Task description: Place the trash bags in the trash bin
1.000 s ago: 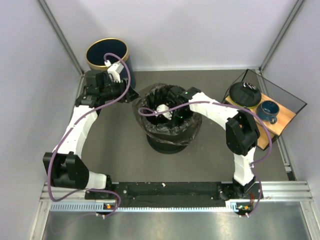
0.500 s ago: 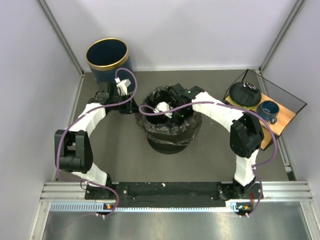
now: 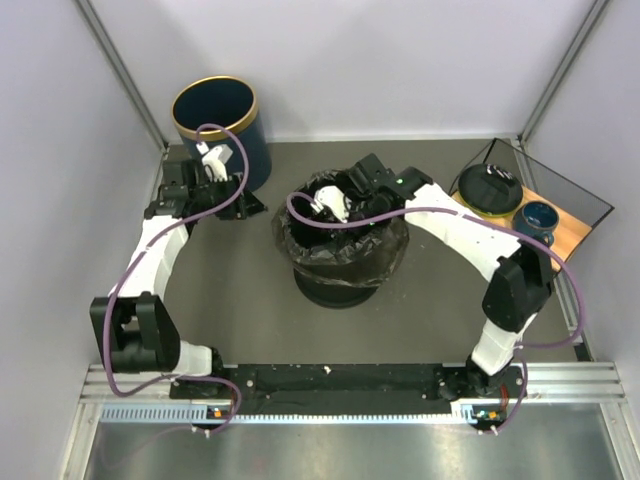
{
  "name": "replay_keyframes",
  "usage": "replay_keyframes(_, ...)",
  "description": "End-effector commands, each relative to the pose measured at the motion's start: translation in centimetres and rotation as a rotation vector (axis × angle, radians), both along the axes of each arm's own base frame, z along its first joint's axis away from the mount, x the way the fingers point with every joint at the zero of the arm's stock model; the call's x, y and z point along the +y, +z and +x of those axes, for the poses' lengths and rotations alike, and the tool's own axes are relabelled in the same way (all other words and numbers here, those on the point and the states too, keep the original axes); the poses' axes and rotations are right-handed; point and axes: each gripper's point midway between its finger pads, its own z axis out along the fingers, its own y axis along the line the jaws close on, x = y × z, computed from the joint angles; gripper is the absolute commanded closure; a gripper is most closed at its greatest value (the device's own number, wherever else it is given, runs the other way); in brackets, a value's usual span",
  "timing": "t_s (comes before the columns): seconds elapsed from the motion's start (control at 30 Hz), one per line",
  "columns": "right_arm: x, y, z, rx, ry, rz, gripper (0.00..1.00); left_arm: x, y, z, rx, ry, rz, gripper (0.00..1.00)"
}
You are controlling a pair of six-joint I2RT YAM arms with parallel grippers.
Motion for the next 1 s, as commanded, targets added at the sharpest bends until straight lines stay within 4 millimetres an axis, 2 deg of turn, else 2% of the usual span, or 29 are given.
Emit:
replay_keyframes(0.0, 1.6, 3.1, 0.2, -0.079, -0.015, 0.127, 0.46, -0.8, 4.8, -0.3, -0.181, -0.077, -0.004, 0.35)
replay_keyframes(0.17, 2.6, 3.9, 1.0, -0.104, -0.050, 0.181, 0.42, -1.5, 7.0, -0.9, -0.259, -0.137, -0.022, 0.36)
replay_keyframes(0.3, 4.0, 4.5, 1.6, -0.103, -0.078, 0.254, 0.39, -2.3, 8.0, -1.6, -0.329, -0.198, -0.004, 0.36)
replay_keyframes(0.47, 4.6, 4.2, 1.8, -0.092, -0.110, 0.284, 0.36, -3.3, 9.1, -2.9, -0.418, -0.278, 0.022, 0.37)
replay_keyframes(0.57, 4.9, 6.8, 1.7, -0.141, -0.112, 0.370, 0.36, -4.1, 10.0, -3.6, -0.448, -0.301, 0.010, 0.38)
replay_keyframes(0.63, 5.1, 9.6, 1.8, -0.198, -0.111, 0.444, 0.36, -4.2, 10.9, -3.9, -0.479, -0.316, 0.010, 0.39)
replay_keyframes(0.7, 5.1, 11.4, 1.5, -0.212, -0.117, 0.490, 0.35, -4.4, 11.7, -4.4, -0.516, -0.341, 0.012, 0.39)
replay_keyframes(0.73, 4.8, 12.8, 1.6, -0.232, -0.127, 0.523, 0.35, -4.6, 12.2, -4.6, -0.542, -0.351, 0.022, 0.40)
replay_keyframes(0.87, 3.7, 16.0, 1.3, -0.239, -0.168, 0.614, 0.34, -5.1, 14.1, -5.9, -0.658, -0.408, 0.051, 0.43)
replay_keyframes(0.97, 2.3, 18.5, 2.1, -0.237, -0.235, 0.702, 0.32, -6.3, 14.5, -6.7, -0.776, -0.478, 0.124, 0.46)
